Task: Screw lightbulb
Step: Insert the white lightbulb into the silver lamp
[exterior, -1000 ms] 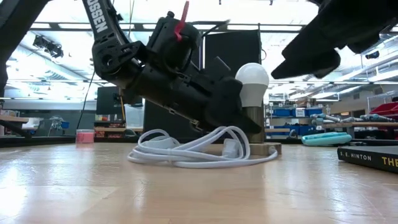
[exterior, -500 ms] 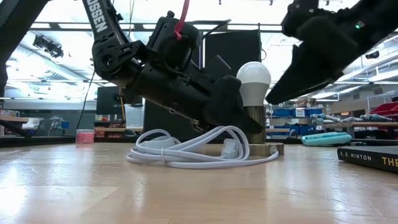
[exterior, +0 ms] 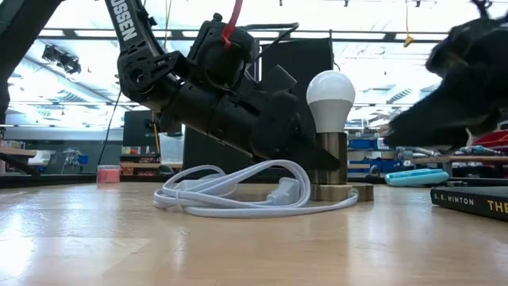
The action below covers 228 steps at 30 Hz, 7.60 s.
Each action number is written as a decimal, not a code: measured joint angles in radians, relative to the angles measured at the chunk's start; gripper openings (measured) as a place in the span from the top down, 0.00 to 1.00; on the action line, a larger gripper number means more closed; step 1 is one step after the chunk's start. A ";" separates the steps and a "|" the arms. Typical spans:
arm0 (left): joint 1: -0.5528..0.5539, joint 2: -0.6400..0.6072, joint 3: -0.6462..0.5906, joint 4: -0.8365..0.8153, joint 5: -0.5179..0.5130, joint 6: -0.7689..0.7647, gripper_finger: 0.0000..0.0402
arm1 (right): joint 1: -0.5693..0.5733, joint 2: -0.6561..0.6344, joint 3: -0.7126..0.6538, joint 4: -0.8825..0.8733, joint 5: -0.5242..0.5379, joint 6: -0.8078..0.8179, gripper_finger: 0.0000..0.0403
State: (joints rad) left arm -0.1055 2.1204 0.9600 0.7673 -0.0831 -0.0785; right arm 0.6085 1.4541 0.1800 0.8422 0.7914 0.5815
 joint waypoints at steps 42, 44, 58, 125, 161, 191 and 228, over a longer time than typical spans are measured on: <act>-0.004 0.001 -0.001 0.007 0.065 -0.012 0.54 | -0.039 0.110 0.196 0.005 -0.319 -0.131 0.23; 0.002 0.001 0.000 0.007 0.048 -0.017 0.54 | -0.008 0.110 0.198 0.023 -0.348 -0.114 0.24; 0.002 0.001 -0.001 0.008 0.050 -0.007 0.54 | -0.064 0.110 0.196 -0.077 -0.056 -0.175 0.29; -0.002 0.000 -0.001 0.007 0.101 0.012 0.54 | -0.256 0.118 0.238 -0.003 -0.372 -0.442 0.35; -0.028 0.001 0.000 0.045 -0.355 -0.144 0.54 | -0.241 0.130 0.384 -0.296 0.030 -0.078 0.41; -0.032 0.001 0.002 0.009 -0.186 -0.023 0.54 | -0.187 0.066 0.428 -0.611 -0.192 -0.113 0.13; -0.017 0.000 -0.001 -0.002 -0.129 -0.030 0.54 | -0.058 0.013 0.424 -0.722 -0.078 -0.034 0.26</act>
State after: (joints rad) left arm -0.1223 2.1208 0.9592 0.7658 -0.2125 -0.1087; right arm 0.5509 1.4673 0.6041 0.1199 0.7137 0.5474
